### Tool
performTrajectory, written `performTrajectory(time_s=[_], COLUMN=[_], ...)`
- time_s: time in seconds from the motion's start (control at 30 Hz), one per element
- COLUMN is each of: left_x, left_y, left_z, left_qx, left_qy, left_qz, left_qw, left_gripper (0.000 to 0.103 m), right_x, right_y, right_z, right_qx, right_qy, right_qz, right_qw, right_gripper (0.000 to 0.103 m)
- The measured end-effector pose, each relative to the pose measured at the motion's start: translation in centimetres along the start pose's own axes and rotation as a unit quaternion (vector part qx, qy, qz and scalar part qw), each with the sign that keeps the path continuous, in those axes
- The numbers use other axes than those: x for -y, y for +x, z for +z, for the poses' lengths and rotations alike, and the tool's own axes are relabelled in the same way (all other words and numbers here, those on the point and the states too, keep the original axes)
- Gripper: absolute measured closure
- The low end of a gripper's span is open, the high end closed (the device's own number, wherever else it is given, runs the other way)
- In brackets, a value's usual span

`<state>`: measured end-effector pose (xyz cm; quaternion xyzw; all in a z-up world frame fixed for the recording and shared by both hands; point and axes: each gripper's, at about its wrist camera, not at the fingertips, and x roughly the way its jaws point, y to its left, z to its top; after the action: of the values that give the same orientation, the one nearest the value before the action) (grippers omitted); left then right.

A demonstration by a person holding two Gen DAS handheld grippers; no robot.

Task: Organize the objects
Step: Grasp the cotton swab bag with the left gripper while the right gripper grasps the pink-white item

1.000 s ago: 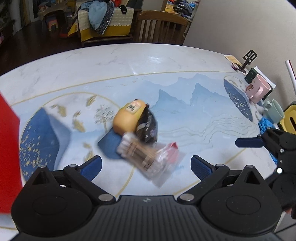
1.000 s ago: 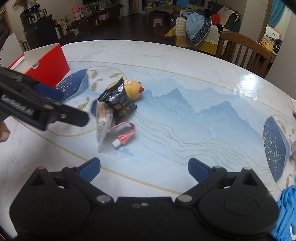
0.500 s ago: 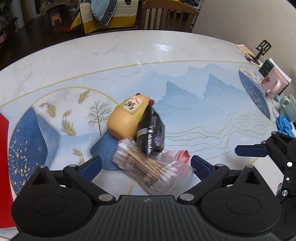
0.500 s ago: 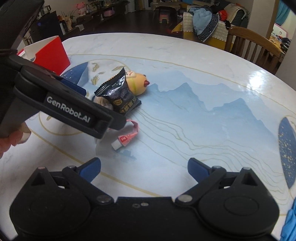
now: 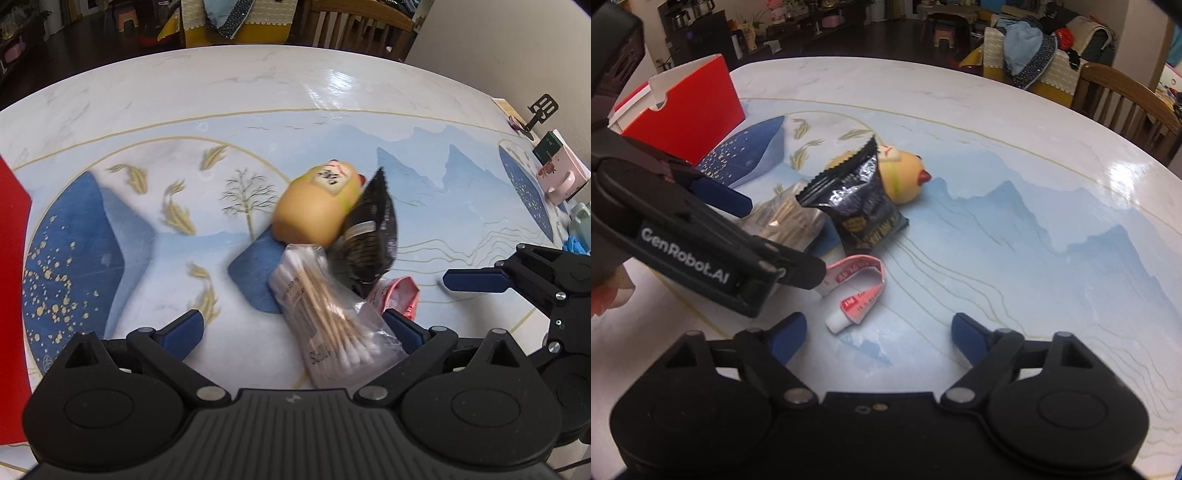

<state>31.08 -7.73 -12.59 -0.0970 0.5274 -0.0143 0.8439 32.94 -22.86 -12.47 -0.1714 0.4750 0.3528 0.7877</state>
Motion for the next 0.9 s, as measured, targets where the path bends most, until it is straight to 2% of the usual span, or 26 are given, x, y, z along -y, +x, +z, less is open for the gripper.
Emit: performTrajectory(time_s=[0.23, 0.43, 0.5, 0.7, 0.83, 0.9], left_x=[-1.1, -1.2, -1.2, -1.1, -1.4, -1.3], left_y=[-0.1, -0.3, -0.5, -0.9, -1.1, -1.3], left_z=[-0.4, -0.6, -0.7, -1.1, -1.3, -1.4], left_qx=[0.005, 0.007, 0.008, 0.008, 0.009, 0.010], left_qy=[0.003, 0.008, 0.012, 0.029, 0.024, 0.028], left_qz=[0.004, -0.006, -0.007, -0.005, -0.008, -0.003], left_qw=[1.0000, 0.9999, 0.9999, 0.9995, 0.9997, 0.9995], left_gripper=[0.002, 0.021, 0.032, 0.055, 0.055, 0.052], right_x=[-1.0, -2.2, -2.5, -2.6, -2.4, -2.0], right_y=[0.9, 1.4, 1.4, 1.1, 0.7, 0.5], right_z=[0.6, 1.1, 1.2, 1.0, 0.4, -0.1], right_qx=[0.002, 0.019, 0.019, 0.021, 0.018, 0.014], right_qy=[-0.023, -0.047, -0.052, -0.046, -0.040, -0.037], right_qz=[-0.004, -0.010, -0.008, -0.013, -0.015, -0.008], right_qw=[1.000, 0.999, 0.998, 0.999, 0.999, 0.999], right_gripper=[0.030, 0.041, 0.049, 0.059, 0.060, 0.051])
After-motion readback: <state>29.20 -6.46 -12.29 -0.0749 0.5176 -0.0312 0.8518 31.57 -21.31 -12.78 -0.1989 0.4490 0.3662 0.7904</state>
